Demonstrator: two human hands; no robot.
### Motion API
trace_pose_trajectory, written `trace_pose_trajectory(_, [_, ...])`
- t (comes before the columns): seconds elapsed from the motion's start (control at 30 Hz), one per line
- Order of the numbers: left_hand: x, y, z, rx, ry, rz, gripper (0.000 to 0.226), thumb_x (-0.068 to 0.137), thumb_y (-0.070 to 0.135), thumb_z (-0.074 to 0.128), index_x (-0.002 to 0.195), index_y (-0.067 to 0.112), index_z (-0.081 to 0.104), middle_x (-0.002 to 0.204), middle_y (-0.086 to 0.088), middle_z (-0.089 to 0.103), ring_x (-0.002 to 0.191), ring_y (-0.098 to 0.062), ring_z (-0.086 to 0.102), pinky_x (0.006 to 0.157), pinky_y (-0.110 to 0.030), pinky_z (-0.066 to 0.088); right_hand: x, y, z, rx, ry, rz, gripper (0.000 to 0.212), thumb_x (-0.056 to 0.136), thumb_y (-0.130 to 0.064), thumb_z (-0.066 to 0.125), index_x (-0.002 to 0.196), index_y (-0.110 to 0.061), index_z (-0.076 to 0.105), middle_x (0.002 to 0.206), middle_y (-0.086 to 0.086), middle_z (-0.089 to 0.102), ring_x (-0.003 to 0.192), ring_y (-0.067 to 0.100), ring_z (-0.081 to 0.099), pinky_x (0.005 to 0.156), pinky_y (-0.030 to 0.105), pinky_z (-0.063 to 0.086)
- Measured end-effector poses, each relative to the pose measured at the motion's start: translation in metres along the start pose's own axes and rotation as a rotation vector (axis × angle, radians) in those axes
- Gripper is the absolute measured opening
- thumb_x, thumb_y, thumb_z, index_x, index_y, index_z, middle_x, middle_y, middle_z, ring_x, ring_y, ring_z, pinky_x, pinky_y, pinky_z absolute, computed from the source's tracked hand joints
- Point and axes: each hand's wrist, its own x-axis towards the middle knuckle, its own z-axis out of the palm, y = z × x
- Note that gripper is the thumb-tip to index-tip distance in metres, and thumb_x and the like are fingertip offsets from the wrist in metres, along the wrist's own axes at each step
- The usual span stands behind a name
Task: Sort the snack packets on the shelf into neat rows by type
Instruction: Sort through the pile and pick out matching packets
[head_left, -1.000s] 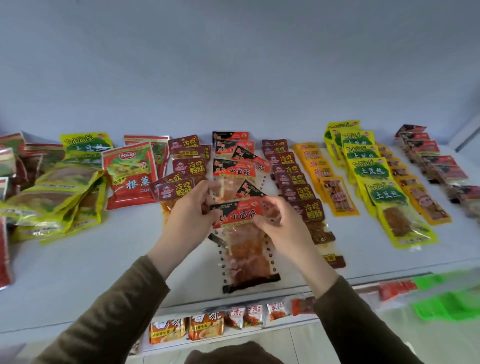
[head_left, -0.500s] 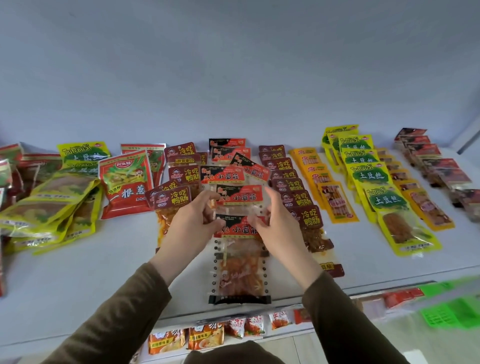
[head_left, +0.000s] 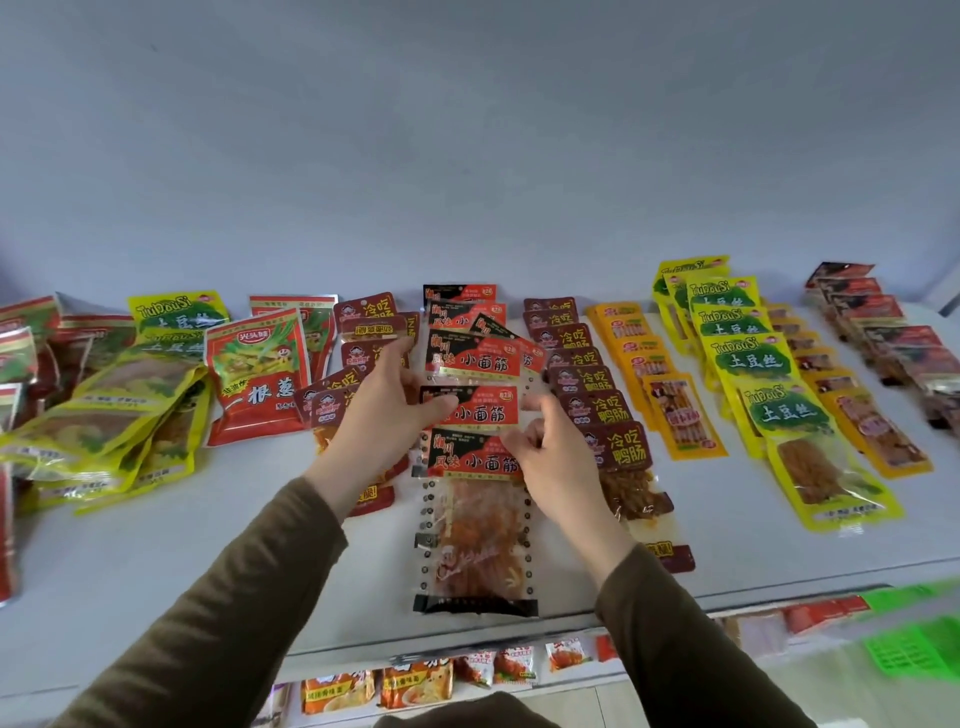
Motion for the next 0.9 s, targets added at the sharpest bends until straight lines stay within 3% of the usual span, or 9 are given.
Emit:
trace_pose_trajectory(0.1, [-0.004, -0.005, 0.004, -0.088, -0.097, -0.063, 0.059, 0.085, 0.025, 0.08, 0.132, 0.025, 0.045, 0.118, 0.011, 0.066, 0.099, -0.01, 0.069, 0.077, -0.027, 0.059, 0.002, 0.0, -0.001, -0.039, 0.037, -0.002, 0.021, 0.099, -0.04, 0.061, 0.111, -0.025, 0.052, 0.092, -0.007, 0.068, 0.076, 0.008, 0.066, 0.058, 0.025, 0.051])
trace_pose_trajectory(0.23, [-0.004, -0.005, 0.001, -0.081, -0.152, -0.054, 0.039, 0.088, 0.018, 0.077, 0.113, 0.025, 0.05, 0.111, 0.01, 0.068, 0.098, -0.011, 0.07, 0.079, -0.03, 0.061, 0.003, -0.004, -0.007, -0.22, 0.056, -0.056, 0.026, 0.098, -0.05, 0.058, 0.094, -0.025, 0.052, 0.083, -0.011, 0.063, 0.07, 0.004, 0.061, 0.058, 0.026, 0.05])
trace_pose_trajectory(0.3, [-0.002, -0.005, -0.001, -0.072, -0.158, -0.05, 0.035, 0.088, 0.017, 0.076, 0.112, 0.026, 0.051, 0.112, 0.007, 0.07, 0.099, -0.014, 0.072, 0.083, -0.037, 0.063, 0.007, -0.004, -0.01, -0.216, 0.047, -0.054, 0.031, 0.096, -0.054, 0.059, 0.102, -0.024, 0.051, 0.093, -0.014, 0.061, 0.077, 0.004, 0.062, 0.06, 0.022, 0.048])
trace_pose_trajectory(0.37, [-0.002, -0.007, -0.003, -0.035, -0.148, -0.047, 0.032, 0.091, 0.02, 0.074, 0.113, 0.025, 0.052, 0.112, 0.007, 0.071, 0.097, -0.014, 0.073, 0.08, -0.039, 0.064, 0.015, -0.008, -0.012, 0.112, -0.038, 0.079, 0.043, 0.096, -0.052, 0.059, 0.126, -0.024, 0.046, 0.117, -0.012, 0.058, 0.097, 0.006, 0.062, 0.072, 0.021, 0.05])
trace_pose_trajectory(0.47, [-0.003, -0.011, -0.003, 0.013, -0.139, -0.033, 0.028, 0.091, 0.021, 0.074, 0.112, 0.023, 0.054, 0.109, 0.006, 0.073, 0.093, -0.013, 0.074, 0.078, -0.038, 0.064, 0.028, -0.018, -0.012, 0.699, -0.111, 0.361, 0.049, 0.101, -0.038, 0.059, 0.144, -0.027, 0.039, 0.137, -0.002, 0.058, 0.114, 0.014, 0.062, 0.094, 0.04, 0.053])
trace_pose_trajectory(0.6, [0.0, -0.015, -0.003, 0.09, -0.156, -0.039, 0.021, 0.09, 0.025, 0.076, 0.106, 0.03, 0.062, 0.1, 0.009, 0.077, 0.085, -0.009, 0.075, 0.078, -0.039, 0.064, 0.044, -0.028, -0.012, 0.87, 0.001, 0.441, 0.058, 0.104, -0.02, 0.056, 0.154, -0.024, 0.027, 0.122, 0.006, 0.06, 0.092, 0.014, 0.061, 0.063, 0.028, 0.048])
trace_pose_trajectory(0.7, [0.001, -0.016, -0.002, 0.137, -0.145, -0.036, 0.019, 0.09, 0.03, 0.075, 0.108, 0.029, 0.068, 0.096, 0.011, 0.078, 0.079, -0.008, 0.075, 0.073, -0.036, 0.064, 0.055, -0.035, -0.01, 0.815, -0.006, 0.431, 0.049, 0.103, -0.024, 0.058, 0.146, -0.022, 0.034, 0.111, 0.003, 0.062, 0.085, 0.012, 0.063, 0.054, 0.023, 0.049])
trace_pose_trajectory(0.8, [0.002, -0.015, 0.0, 0.12, -0.137, -0.046, 0.016, 0.091, 0.03, 0.074, 0.107, 0.028, 0.07, 0.093, 0.011, 0.079, 0.074, -0.007, 0.075, 0.066, -0.029, 0.062, 0.06, -0.044, -0.003, 0.687, -0.093, 0.375, 0.043, 0.101, -0.046, 0.055, 0.133, -0.016, 0.053, 0.115, 0.006, 0.067, 0.1, 0.021, 0.068, 0.079, 0.038, 0.058])
trace_pose_trajectory(0.9, [0.004, -0.013, 0.002, 0.09, -0.102, -0.045, 0.012, 0.092, 0.03, 0.074, 0.103, 0.027, 0.071, 0.09, 0.01, 0.079, 0.069, -0.008, 0.075, 0.067, -0.033, 0.063, 0.06, -0.049, -0.001, 0.504, -0.162, 0.266, 0.053, 0.091, -0.065, 0.059, 0.119, -0.021, 0.057, 0.124, 0.002, 0.065, 0.112, 0.023, 0.064, 0.099, 0.048, 0.052])
